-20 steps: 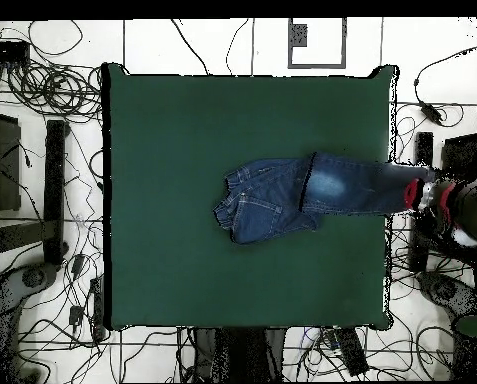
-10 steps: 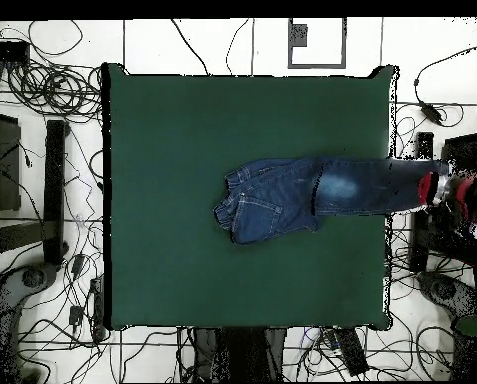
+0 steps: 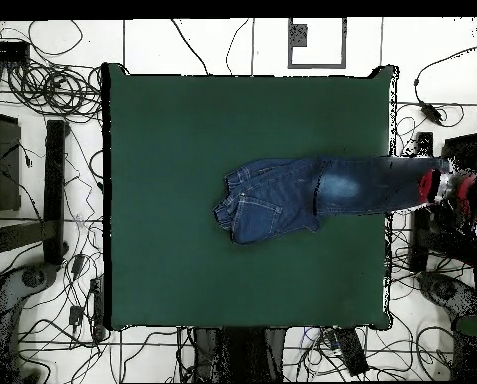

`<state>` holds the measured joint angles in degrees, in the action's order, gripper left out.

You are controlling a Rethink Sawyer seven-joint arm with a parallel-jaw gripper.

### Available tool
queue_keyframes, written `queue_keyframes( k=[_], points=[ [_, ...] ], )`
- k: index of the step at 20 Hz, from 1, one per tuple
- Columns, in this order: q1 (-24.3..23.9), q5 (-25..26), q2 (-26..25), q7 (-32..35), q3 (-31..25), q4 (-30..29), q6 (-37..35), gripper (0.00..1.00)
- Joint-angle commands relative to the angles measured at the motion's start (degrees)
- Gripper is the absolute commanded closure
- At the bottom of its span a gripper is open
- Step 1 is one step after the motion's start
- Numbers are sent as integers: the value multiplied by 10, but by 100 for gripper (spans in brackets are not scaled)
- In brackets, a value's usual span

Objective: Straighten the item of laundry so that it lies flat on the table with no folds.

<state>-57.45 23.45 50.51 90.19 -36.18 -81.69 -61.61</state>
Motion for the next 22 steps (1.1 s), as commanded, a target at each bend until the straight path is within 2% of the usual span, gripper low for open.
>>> queue_keyframes(
  k=[1,8,16,22],
  points=[
    [16,14,-23,-182,-50,-22,-41,100],
    [28,42,-52,-274,-73,20,-97,100],
    [55,64,-90,-355,-83,102,-169,100],
    [65,68,-112,-396,-80,128,-182,100]
  ],
)
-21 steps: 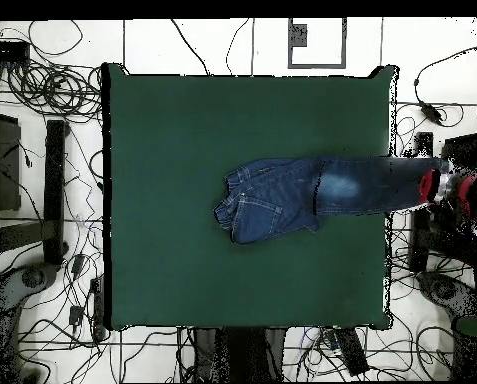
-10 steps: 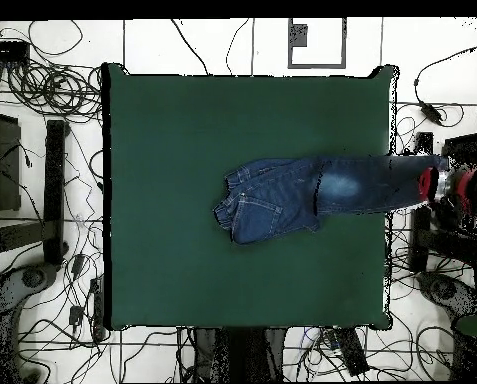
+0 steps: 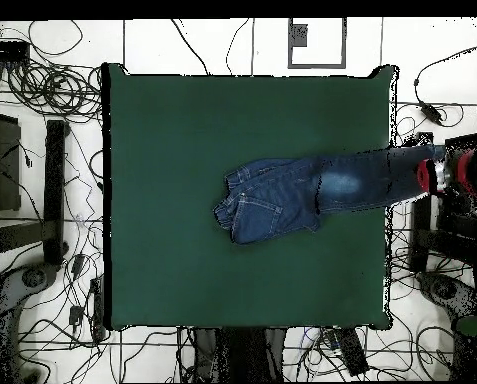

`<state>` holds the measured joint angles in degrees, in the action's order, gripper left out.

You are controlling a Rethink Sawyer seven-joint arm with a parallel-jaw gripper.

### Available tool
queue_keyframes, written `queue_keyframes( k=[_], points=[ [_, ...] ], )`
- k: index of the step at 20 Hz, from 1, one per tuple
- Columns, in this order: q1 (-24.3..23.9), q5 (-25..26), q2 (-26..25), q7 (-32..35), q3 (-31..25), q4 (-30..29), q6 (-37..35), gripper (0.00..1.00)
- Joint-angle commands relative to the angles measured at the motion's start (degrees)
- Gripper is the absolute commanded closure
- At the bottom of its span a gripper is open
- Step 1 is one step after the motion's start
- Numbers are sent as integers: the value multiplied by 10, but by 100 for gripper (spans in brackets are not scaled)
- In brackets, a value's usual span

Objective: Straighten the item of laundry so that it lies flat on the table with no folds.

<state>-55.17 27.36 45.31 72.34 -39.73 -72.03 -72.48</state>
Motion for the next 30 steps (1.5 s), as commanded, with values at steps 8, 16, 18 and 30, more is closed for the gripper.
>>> queue_keyframes(
  k=[8,16,18,30],
  points=[
    [53,28,-84,-257,-39,49,-68,100],
    [58,26,-89,-264,-31,56,-70,100],
    [57,24,-87,-260,-29,52,-67,100],
    [41,-1,-88,-254,-49,34,-33,0]
  ],
)
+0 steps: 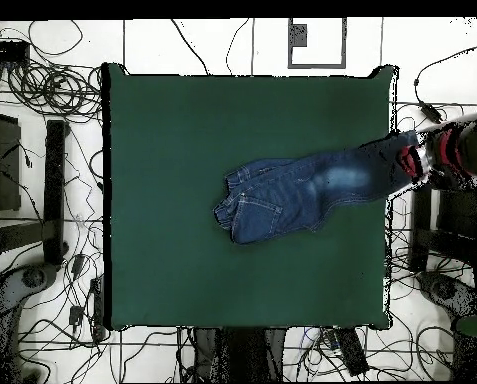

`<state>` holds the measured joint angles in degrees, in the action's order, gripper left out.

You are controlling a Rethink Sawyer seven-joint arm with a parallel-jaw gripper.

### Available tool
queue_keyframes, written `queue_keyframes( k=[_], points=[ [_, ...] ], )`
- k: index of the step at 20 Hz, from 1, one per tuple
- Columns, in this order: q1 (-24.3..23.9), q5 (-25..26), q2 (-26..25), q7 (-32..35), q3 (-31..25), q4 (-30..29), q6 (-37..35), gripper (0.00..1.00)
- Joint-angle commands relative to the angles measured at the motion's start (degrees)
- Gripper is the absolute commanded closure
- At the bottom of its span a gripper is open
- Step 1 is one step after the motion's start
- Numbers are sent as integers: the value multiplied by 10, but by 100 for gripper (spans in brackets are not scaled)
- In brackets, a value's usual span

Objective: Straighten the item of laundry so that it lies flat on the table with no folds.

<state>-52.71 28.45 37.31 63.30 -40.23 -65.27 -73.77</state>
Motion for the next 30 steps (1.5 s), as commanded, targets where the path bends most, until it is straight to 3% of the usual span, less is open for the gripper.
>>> queue_keyframes(
  k=[1,22,30],
  points=[
    [17,-12,-8,-163,-45,-33,-19,0],
    [29,5,18,-104,-19,-46,-3,0],
    [22,6,43,-27,-4,-144,95,0]
  ],
)
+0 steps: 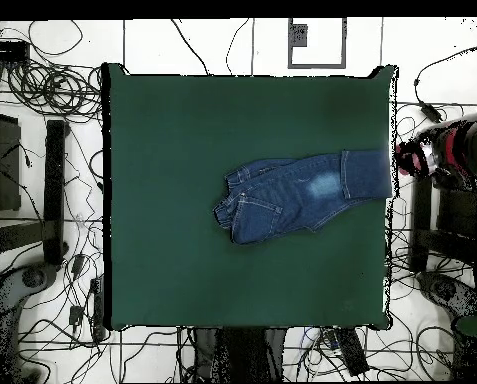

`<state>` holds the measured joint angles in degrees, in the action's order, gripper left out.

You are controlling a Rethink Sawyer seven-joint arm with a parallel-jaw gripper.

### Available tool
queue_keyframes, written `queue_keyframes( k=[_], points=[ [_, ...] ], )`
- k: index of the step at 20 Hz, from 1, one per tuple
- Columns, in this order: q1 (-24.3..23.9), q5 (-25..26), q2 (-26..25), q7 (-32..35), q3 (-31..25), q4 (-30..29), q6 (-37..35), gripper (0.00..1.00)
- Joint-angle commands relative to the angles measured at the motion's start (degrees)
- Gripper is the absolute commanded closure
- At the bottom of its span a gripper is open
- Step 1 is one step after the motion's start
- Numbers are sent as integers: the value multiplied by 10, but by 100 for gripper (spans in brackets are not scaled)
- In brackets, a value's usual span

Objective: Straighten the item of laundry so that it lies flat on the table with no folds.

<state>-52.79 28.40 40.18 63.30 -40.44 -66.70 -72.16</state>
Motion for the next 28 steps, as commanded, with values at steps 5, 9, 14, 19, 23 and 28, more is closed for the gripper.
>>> queue_keyframes(
  k=[5,9,14,19,23,28],
  points=[
    [37,12,24,35,20,-171,124,0],
    [54,9,27,79,45,-188,145,0],
    [74,1,21,131,79,-203,174,0],
    [90,-7,13,157,105,-216,222,0],
    [99,-14,6,165,121,-224,253,0],
    [104,-23,-9,160,136,-229,290,0]
  ],
)
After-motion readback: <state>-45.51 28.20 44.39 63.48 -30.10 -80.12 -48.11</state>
